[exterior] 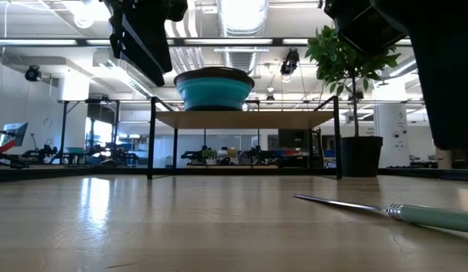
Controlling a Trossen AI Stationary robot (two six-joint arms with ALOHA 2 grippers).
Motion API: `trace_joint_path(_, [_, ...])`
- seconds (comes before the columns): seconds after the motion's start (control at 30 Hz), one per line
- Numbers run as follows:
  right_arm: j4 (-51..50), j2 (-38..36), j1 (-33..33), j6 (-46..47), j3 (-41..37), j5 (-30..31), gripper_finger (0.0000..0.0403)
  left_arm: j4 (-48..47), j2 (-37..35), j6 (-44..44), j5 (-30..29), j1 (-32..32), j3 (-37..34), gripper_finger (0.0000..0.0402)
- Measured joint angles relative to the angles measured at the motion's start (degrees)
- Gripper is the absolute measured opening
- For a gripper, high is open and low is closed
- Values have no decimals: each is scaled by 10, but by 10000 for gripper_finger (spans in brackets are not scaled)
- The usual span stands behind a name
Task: Pick & Place Fruit
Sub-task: Put the green knife on the shelf
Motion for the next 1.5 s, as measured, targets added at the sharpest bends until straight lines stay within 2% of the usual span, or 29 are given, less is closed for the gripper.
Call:
trace_joint_path(0.5, [48,0,-4,-5,-23,26,142,0,0,1,-6,0,0,275])
trace_joint_path(0.67, [51,0,-5,-4,-30,32,141,0,0,2,-10,0,0,275])
trace_joint_path(1.13, [60,37,-6,2,-22,23,187,0,0,9,-12,0,0,275])
trace_joint_path(1.5, [5,50,-7,41,-20,23,146,0,0,12,-11,0,0,275])
